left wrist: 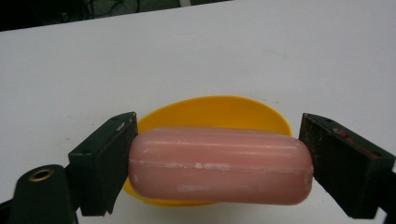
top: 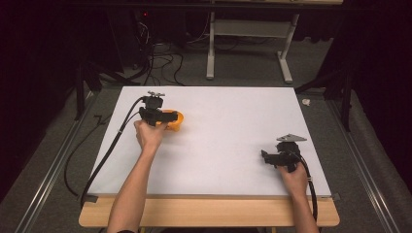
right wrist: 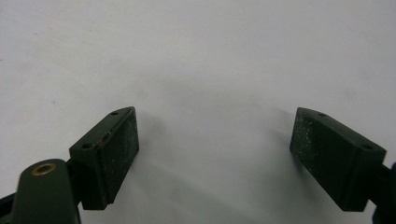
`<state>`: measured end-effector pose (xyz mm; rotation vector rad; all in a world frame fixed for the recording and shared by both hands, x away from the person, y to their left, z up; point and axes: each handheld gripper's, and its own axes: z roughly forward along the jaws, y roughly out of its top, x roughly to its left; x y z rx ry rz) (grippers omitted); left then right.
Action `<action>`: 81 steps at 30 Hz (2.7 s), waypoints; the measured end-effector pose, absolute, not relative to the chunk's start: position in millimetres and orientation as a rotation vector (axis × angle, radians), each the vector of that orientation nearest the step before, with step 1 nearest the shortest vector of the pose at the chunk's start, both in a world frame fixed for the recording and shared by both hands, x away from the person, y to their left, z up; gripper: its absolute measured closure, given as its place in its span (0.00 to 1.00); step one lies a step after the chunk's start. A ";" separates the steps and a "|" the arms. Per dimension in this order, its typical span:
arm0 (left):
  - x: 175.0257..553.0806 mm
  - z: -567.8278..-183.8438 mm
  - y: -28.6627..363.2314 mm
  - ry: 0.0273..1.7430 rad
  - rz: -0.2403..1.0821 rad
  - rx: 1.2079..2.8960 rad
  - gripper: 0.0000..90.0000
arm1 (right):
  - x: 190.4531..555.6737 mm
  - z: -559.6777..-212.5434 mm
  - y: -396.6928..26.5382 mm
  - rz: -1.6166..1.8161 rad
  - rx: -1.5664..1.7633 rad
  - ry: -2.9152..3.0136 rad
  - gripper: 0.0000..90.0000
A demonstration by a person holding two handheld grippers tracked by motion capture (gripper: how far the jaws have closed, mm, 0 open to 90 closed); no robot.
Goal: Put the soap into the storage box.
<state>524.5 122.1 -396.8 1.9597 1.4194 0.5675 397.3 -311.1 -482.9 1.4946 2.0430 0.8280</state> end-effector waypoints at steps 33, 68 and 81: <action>531.6 -411.5 120.7 1.475 0.541 1.973 0.13 | 397.3 -483.0 -311.1 0.828 1.496 2.043 0.18; 489.9 -380.6 139.7 1.331 0.590 1.926 0.16 | 397.3 -483.0 -311.1 0.828 1.496 2.043 0.18; 469.4 -374.5 154.3 1.299 0.589 1.894 0.17 | 397.3 -483.0 -311.1 0.828 1.496 2.043 0.18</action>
